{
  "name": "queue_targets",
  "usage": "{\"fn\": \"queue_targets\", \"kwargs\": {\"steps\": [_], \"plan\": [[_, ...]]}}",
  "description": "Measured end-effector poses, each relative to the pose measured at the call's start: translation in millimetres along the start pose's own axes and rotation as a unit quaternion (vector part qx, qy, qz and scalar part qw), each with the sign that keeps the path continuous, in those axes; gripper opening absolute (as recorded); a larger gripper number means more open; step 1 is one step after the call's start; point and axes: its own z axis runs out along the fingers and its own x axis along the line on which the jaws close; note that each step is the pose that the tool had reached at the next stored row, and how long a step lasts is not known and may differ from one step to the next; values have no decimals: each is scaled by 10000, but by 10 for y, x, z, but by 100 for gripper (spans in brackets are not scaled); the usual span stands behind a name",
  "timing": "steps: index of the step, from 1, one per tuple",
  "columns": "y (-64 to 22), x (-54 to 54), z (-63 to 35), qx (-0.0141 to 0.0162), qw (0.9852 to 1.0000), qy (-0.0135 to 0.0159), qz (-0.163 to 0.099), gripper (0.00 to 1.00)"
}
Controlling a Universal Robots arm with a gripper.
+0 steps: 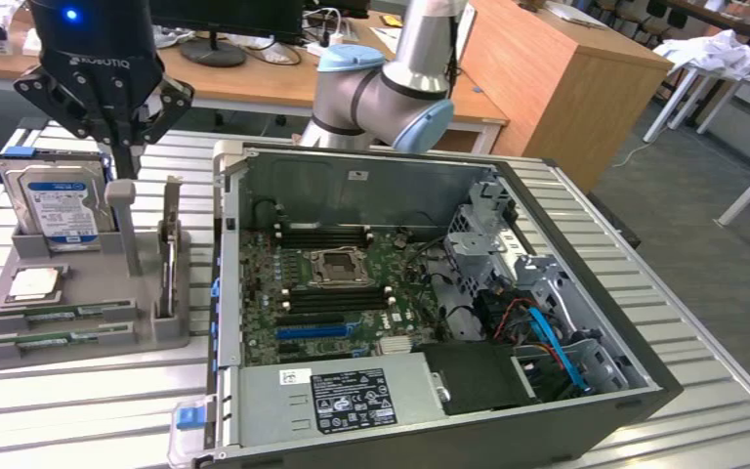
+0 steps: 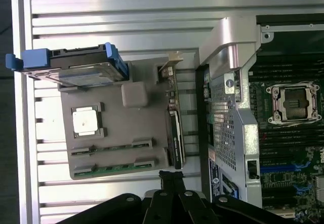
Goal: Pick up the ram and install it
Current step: 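Reach for the ram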
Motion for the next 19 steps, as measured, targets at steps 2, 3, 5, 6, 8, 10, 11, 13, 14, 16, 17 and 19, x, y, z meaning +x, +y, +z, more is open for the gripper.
{"fn": "queue_targets", "kwargs": {"steps": [2,3,5,6,8,10,11,13,14,16,17,19], "plan": [[-1,20,-1,0,10000,0,0,10],[-2,30,-1,0,10000,0,0,10],[-4,50,-1,0,10000,0,0,10],[-5,62,-1,0,10000,0,0,10],[-7,86,-2,0,10000,0,0,10],[-8,103,-2,0,10000,0,0,10],[-8,103,-2,0,10000,0,0,10],[-16,104,-1,0,10000,0,0,10],[-20,104,-1,0,10000,0,0,10],[-31,103,-1,0,10000,0,0,10],[-36,102,0,0,10000,0,0,10],[-50,101,0,0,10000,0,0,10]]}}
